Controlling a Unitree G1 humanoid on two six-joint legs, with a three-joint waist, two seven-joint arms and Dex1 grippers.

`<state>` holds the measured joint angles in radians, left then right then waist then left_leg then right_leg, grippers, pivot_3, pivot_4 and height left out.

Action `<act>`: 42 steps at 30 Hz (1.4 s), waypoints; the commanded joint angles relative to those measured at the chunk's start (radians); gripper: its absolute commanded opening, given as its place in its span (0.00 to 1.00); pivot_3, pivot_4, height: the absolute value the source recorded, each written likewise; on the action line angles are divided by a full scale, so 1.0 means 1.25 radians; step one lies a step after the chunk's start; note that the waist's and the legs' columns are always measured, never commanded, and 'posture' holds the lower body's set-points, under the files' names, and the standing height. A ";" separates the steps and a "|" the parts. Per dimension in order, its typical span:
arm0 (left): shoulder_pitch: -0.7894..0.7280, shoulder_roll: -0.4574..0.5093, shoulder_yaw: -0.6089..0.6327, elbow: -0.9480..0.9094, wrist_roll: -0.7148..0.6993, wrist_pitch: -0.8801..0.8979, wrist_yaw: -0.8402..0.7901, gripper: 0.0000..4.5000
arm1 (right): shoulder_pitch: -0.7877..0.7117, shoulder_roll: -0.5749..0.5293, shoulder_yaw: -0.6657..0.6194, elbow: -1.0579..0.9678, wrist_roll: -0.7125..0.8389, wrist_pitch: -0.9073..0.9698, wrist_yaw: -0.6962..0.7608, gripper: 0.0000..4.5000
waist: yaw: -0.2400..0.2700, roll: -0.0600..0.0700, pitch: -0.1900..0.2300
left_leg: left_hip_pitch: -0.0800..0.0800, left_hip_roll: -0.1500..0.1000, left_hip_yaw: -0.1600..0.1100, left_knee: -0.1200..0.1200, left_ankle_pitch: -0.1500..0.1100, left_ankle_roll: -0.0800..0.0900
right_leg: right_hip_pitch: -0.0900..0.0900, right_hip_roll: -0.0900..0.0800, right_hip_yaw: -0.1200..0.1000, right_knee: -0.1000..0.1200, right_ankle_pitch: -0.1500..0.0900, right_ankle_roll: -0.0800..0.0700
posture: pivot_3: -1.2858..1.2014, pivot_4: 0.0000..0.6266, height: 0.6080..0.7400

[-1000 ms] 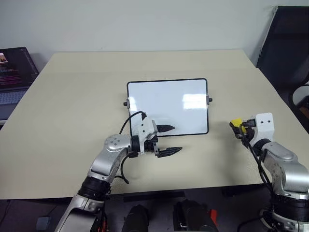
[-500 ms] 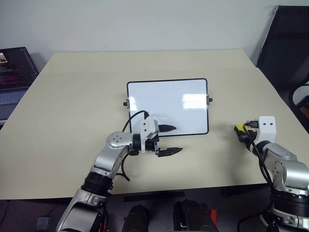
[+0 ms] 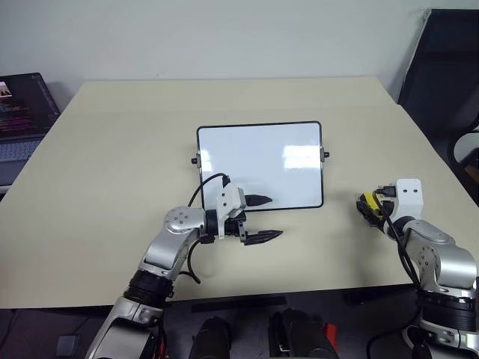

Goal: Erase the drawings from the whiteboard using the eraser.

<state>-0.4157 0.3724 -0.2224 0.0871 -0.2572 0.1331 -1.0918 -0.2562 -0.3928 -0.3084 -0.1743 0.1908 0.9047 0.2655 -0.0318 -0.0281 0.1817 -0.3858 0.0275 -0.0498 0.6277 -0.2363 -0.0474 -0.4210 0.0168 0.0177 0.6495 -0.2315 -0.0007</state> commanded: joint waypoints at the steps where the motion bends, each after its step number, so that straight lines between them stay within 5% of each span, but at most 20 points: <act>1: -0.005 0.007 -0.004 -0.033 -0.013 0.002 -0.016 1.00 | -0.017 -0.013 -0.018 -0.013 0.009 -0.007 -0.011 1.00 | 0.000 0.000 0.000 | 0.000 0.000 0.000 0.000 0.000 0.000 | 0.000 0.000 0.000 0.000 0.000 0.000 | 0.52 0.24 1.00; 13: -0.008 0.009 0.005 -0.030 -0.007 -0.007 -0.019 1.00 | -0.045 0.022 -0.063 -0.093 0.045 0.009 -0.078 1.00 | 0.000 0.000 0.000 | 0.000 0.000 0.000 0.000 0.000 0.000 | 0.000 0.000 0.000 0.000 0.000 0.000 | 0.52 0.24 1.00; 20: 0.071 0.004 0.064 -0.105 -0.014 0.015 0.103 1.00 | 0.023 0.048 -0.098 -0.249 0.071 0.020 -0.109 1.00 | 0.001 0.000 0.000 | 0.000 0.000 0.000 0.000 0.000 0.000 | 0.000 0.000 0.000 0.000 0.000 0.000 | 0.52 0.24 1.00; 25: 0.171 -0.024 0.133 -0.174 0.027 0.013 0.285 1.00 | 0.165 0.081 -0.061 -0.348 0.033 -0.084 -0.120 1.00 | 0.002 0.001 0.000 | 0.000 0.001 -0.001 0.000 0.000 0.000 | 0.000 0.000 0.001 0.000 0.000 0.000 | 0.52 0.24 1.00; 33: 0.329 -0.046 0.220 -0.212 0.061 -0.022 0.461 1.00 | 0.363 0.183 0.029 -0.349 -0.052 -0.474 -0.126 1.00 | 0.000 0.002 -0.001 | 0.002 0.002 -0.001 0.000 0.000 0.000 | 0.001 0.000 0.001 0.001 -0.001 -0.002 | 0.52 0.24 1.00; 42: 0.392 -0.044 0.281 -0.240 0.079 -0.015 0.562 1.00 | 0.487 0.260 0.064 -0.370 -0.083 -0.520 -0.174 1.00 | 0.002 0.002 -0.001 | 0.002 0.001 0.000 0.000 0.000 0.000 | 0.001 -0.002 0.002 0.000 -0.003 -0.005 | 0.52 0.24 1.00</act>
<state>0.0661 0.3125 0.1170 -0.1562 -0.1657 0.1251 -0.4031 0.3466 -0.0692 -0.2202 -0.5893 0.0928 0.2879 0.0584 -0.0291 -0.0261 0.1806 -0.3833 0.0294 -0.0501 0.6282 -0.2363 -0.0478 -0.4197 0.0144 0.0197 0.6498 -0.2352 -0.0072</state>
